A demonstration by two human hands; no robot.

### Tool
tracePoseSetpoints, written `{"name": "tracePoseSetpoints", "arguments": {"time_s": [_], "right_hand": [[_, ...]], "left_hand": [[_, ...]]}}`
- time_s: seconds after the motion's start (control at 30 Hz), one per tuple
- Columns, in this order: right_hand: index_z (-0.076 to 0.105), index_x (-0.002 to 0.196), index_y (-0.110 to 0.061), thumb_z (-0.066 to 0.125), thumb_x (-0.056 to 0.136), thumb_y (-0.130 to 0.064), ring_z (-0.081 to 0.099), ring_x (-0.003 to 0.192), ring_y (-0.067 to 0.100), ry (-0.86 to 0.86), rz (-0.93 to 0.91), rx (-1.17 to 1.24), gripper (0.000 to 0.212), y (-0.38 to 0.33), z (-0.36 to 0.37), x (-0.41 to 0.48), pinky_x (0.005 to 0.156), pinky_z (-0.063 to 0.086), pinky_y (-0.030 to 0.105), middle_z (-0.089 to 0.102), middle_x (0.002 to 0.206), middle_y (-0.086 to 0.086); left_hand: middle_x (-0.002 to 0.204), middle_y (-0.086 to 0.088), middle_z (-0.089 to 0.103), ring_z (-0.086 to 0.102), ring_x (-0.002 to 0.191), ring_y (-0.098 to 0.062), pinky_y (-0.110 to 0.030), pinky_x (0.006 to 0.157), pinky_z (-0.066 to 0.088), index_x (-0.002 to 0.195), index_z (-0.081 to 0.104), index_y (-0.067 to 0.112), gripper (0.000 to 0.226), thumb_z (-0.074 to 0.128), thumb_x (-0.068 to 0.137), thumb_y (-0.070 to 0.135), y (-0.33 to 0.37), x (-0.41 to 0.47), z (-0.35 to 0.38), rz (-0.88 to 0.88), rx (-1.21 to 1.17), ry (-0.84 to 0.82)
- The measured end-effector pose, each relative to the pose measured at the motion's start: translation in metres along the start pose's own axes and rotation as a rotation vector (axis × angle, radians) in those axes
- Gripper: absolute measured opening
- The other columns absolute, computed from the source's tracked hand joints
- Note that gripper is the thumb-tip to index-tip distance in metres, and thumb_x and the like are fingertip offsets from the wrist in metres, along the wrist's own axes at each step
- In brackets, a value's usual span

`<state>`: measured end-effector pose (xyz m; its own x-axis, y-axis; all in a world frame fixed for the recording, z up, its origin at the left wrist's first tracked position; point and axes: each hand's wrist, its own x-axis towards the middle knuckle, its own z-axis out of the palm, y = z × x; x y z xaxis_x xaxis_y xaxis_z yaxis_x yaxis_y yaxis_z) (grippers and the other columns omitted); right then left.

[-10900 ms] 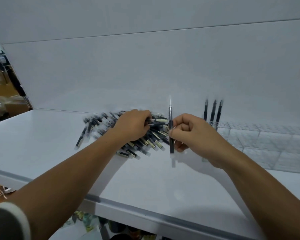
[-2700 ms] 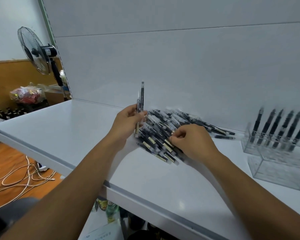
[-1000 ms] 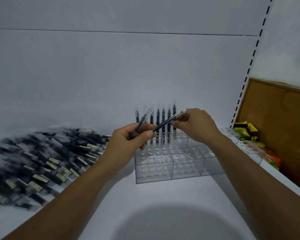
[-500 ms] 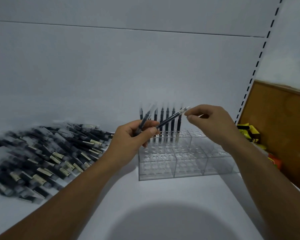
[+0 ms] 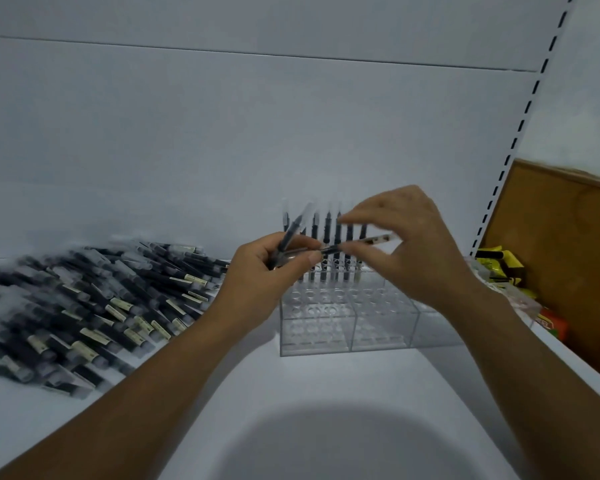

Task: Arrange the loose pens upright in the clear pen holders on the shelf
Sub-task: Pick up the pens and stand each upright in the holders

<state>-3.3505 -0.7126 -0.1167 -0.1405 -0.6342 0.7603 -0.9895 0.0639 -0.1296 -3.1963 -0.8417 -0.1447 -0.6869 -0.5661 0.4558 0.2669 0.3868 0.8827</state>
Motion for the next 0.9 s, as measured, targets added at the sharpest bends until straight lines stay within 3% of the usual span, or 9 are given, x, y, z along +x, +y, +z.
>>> {"name": "tracePoseSetpoints", "arguments": {"time_s": [0.1,0.2,0.27,0.33,0.4,0.53,0.63,0.77,0.9], "right_hand": [[0.075,0.103,-0.028,0.069,0.080,-0.047,0.046,0.083,0.014,-0.086,-0.139,-0.033,0.031,-0.004,0.010,0.004,0.073,0.030,0.030,0.068,0.087,-0.013],[0.076,0.100,-0.024,0.075,0.082,-0.032,0.047,0.077,0.014,-0.101,-0.135,-0.048,0.021,0.000,0.012,0.006,0.065,0.037,0.030,0.069,0.082,-0.008],[0.076,0.098,-0.023,0.075,0.083,-0.029,0.048,0.076,0.011,-0.070,-0.098,-0.104,0.016,0.005,0.008,0.004,0.063,0.039,0.028,0.069,0.083,-0.008],[0.074,0.097,-0.025,0.073,0.085,-0.028,0.050,0.069,0.006,0.019,0.031,-0.085,0.012,0.011,0.003,0.002,0.063,0.041,0.026,0.066,0.081,-0.014],[0.070,0.097,-0.026,0.070,0.089,-0.027,0.060,0.070,0.002,0.142,0.246,0.101,0.008,0.017,-0.001,0.001,0.065,0.050,0.024,0.064,0.080,-0.020],[0.061,0.098,-0.020,0.063,0.094,-0.022,0.069,0.080,0.007,0.202,0.558,0.362,0.005,0.028,0.002,-0.001,0.082,0.058,0.034,0.071,0.089,-0.004],[0.063,0.099,-0.016,0.062,0.095,-0.022,0.069,0.082,0.007,0.125,0.623,0.389,0.008,0.030,0.004,-0.002,0.085,0.058,0.038,0.072,0.092,-0.001],[0.062,0.095,-0.020,0.062,0.094,-0.026,0.069,0.084,0.013,0.116,0.624,0.314,0.006,0.033,0.004,0.003,0.086,0.057,0.043,0.070,0.088,-0.004],[0.062,0.093,-0.021,0.064,0.094,-0.027,0.069,0.083,0.015,0.106,0.631,0.275,0.006,0.037,0.004,0.004,0.086,0.055,0.045,0.070,0.086,-0.004]], "left_hand": [[0.061,0.016,0.064,0.053,0.053,0.002,-0.010,0.057,0.043,0.096,0.072,0.015,0.013,0.069,0.084,0.012,0.001,-0.001,0.002,0.031,0.027,-0.010],[0.065,0.011,0.058,0.044,0.053,-0.003,-0.017,0.054,0.041,0.099,0.070,0.026,0.018,0.070,0.081,0.023,-0.003,-0.002,0.003,0.040,0.071,-0.024],[0.067,0.019,0.056,0.044,0.054,0.000,-0.014,0.053,0.042,0.110,0.066,0.028,0.033,0.070,0.078,0.036,-0.004,-0.002,0.003,0.006,0.112,-0.005],[0.070,0.021,0.057,0.047,0.053,0.003,-0.011,0.053,0.042,0.117,0.062,0.025,0.049,0.067,0.073,0.046,-0.003,-0.001,0.002,-0.035,0.111,0.022],[0.076,0.017,0.058,0.050,0.052,0.005,-0.009,0.053,0.041,0.115,0.060,0.025,0.051,0.060,0.072,0.053,-0.003,-0.001,0.000,-0.049,0.101,0.024],[0.084,0.005,0.067,0.049,0.056,-0.009,-0.014,0.052,0.039,0.102,0.056,0.031,0.045,0.038,0.078,0.066,-0.001,-0.002,0.002,-0.076,0.082,-0.013],[0.074,0.006,0.064,0.042,0.059,-0.018,-0.019,0.048,0.035,0.098,0.056,0.027,0.037,0.037,0.087,0.057,0.000,-0.002,0.002,-0.053,0.055,0.006],[0.067,0.008,0.061,0.042,0.059,-0.018,-0.023,0.052,0.037,0.095,0.059,0.022,0.016,0.045,0.099,0.029,-0.003,-0.003,-0.001,0.005,0.057,0.027],[0.069,0.008,0.062,0.047,0.061,-0.016,-0.032,0.059,0.043,0.097,0.061,0.023,0.013,0.049,0.099,0.020,-0.007,-0.003,-0.003,0.025,0.053,0.006]]}}
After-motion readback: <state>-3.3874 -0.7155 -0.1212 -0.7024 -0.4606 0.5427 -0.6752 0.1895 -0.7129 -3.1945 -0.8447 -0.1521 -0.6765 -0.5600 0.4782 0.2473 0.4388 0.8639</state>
